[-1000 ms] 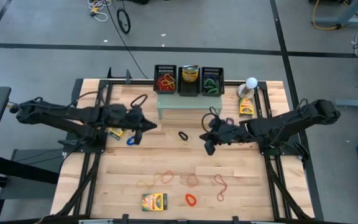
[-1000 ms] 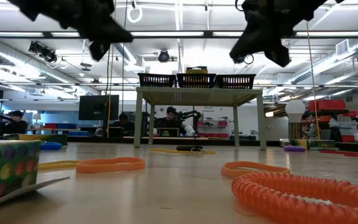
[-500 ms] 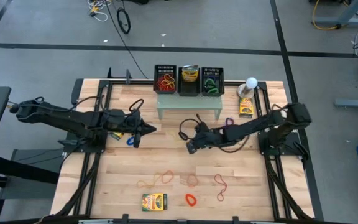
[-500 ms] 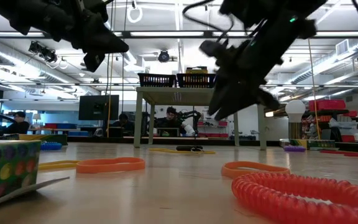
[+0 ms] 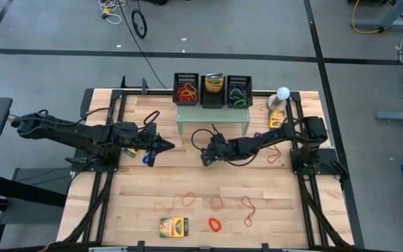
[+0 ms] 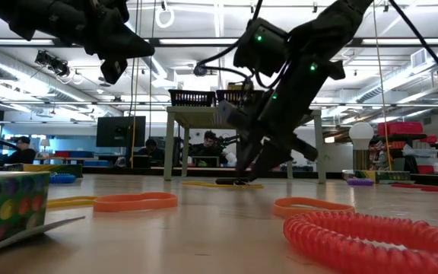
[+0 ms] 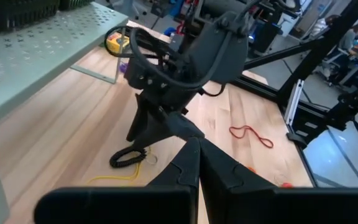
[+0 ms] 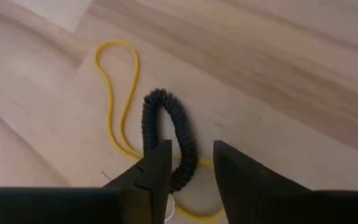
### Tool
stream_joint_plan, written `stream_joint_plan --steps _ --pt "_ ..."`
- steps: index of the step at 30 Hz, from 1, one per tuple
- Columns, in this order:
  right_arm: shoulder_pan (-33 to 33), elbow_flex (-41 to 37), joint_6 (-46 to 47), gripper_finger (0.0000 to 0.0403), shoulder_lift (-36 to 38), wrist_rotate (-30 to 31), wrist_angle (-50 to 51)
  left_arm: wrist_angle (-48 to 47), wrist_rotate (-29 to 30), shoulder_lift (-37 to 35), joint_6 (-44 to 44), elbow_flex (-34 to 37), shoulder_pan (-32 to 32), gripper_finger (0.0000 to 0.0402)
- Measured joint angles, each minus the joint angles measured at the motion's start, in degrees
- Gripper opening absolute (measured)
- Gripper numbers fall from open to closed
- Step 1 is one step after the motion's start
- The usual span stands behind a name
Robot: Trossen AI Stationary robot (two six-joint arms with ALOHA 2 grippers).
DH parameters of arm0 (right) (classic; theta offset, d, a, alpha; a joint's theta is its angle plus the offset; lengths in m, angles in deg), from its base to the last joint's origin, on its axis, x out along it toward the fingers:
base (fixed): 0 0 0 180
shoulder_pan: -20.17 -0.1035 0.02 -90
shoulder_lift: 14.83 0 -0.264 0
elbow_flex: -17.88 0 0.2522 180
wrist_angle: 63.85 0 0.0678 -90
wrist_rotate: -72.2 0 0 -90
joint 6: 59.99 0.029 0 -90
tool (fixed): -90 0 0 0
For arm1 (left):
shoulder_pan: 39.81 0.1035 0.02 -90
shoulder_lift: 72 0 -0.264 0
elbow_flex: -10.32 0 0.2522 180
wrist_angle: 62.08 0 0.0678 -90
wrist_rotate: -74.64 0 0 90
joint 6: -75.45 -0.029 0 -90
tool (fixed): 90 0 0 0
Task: Pick & Place Office Desk Supplies
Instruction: Put the black spring bracelet into the right black bin on the shelf
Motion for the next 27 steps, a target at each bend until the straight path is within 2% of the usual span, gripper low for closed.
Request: stream_joint_plan --steps 9,14,20,27 --pt "0.84 0.00 -4.02 0.0048 -0.96 -4.44 -0.10 0.15 1.73 0.00 1.80 0.00 0.02 0.0007" --pt "0.37 -0.20 -4.35 0.0010 1.95 -6.10 1.32 0.15 1.77 0.00 3.09 0.00 0.02 0.0007" --pt "-1.22 -0.15 -6.05 0.0011 11.06 -5.51 4.27 -0.09 3.54 0.02 3.54 0.00 0.02 0.0007" --pt "-3.07 1.05 -6.02 0.0010 28.04 -0.72 14.70 -0.08 6.10 0.02 4.33 0.00 0.00 0.0007"
